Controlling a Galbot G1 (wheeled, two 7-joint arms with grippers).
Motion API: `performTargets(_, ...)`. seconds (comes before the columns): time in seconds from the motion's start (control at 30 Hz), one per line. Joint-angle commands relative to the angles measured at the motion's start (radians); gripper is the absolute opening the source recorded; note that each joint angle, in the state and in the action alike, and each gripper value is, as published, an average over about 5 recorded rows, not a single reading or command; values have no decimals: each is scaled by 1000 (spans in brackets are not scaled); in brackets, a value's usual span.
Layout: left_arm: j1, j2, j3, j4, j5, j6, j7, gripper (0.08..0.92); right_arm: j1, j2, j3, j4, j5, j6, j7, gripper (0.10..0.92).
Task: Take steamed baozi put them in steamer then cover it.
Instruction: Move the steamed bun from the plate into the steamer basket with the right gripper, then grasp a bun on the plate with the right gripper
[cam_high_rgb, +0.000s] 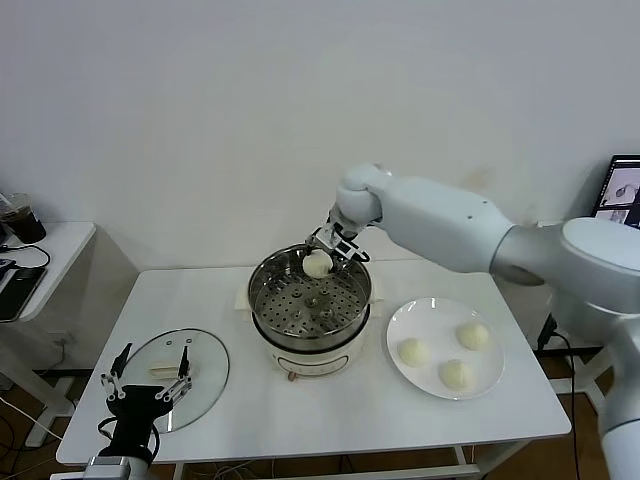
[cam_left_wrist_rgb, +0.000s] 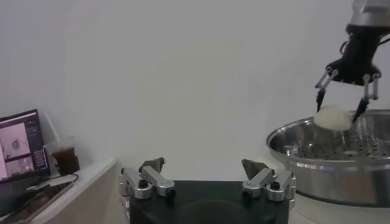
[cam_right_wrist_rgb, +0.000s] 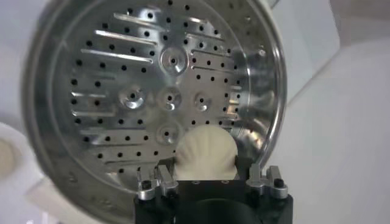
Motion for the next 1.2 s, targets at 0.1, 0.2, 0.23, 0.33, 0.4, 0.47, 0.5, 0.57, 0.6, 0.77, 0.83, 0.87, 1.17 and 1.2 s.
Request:
performTargets(0.1,-4,1,-2,4,0,-1,1,823,-48,78,6,-110,-119,119,41,628)
performTargets(0.2,-9,2,-2,8,-2,-1,1,823,-54,92,4,-129,-130,127,41,633)
performTargets(0.23,-11,2,-1,9,-2,-1,1,823,-55,95,3,-134,-134,130,41,635)
performTargets(0.33,-15,3,0,11,-3,-1,1,823,-60,102,2,-152,-145,141,47,673)
performTargets(0.4,-18,4,1,11,-4,-1,1,823,-60,102,1,-156,-146,145,49,724)
performTargets(0.47,-20,6,2,10,-5,-1,1,823,-53,95,0,-146,-136,144,46,775)
performTargets(0.5,-20,8,2,10,-5,0,1,823,-47,89,-3,-138,-127,141,43,794)
performTargets(0.57,-22,10,1,8,-7,0,1,823,-26,74,-7,-115,-102,132,34,815)
performTargets(0.6,-23,11,2,7,-8,1,1,823,-11,64,-9,-102,-85,127,28,819)
performTargets(0.77,-28,23,3,1,-15,6,3,823,103,-14,-33,20,59,19,-44,823)
performTargets(0.83,-31,30,3,-3,-21,11,4,823,157,-68,-48,114,150,-74,-90,823)
performTargets(0.87,-33,34,3,-5,-25,14,5,823,185,-102,-54,166,194,-130,-114,823)
performTargets(1.17,-50,66,34,-12,-32,30,11,823,325,-470,-92,522,316,-485,-176,823)
performTargets(1.2,-53,70,38,-12,-31,30,11,823,329,-519,-92,557,323,-512,-175,823)
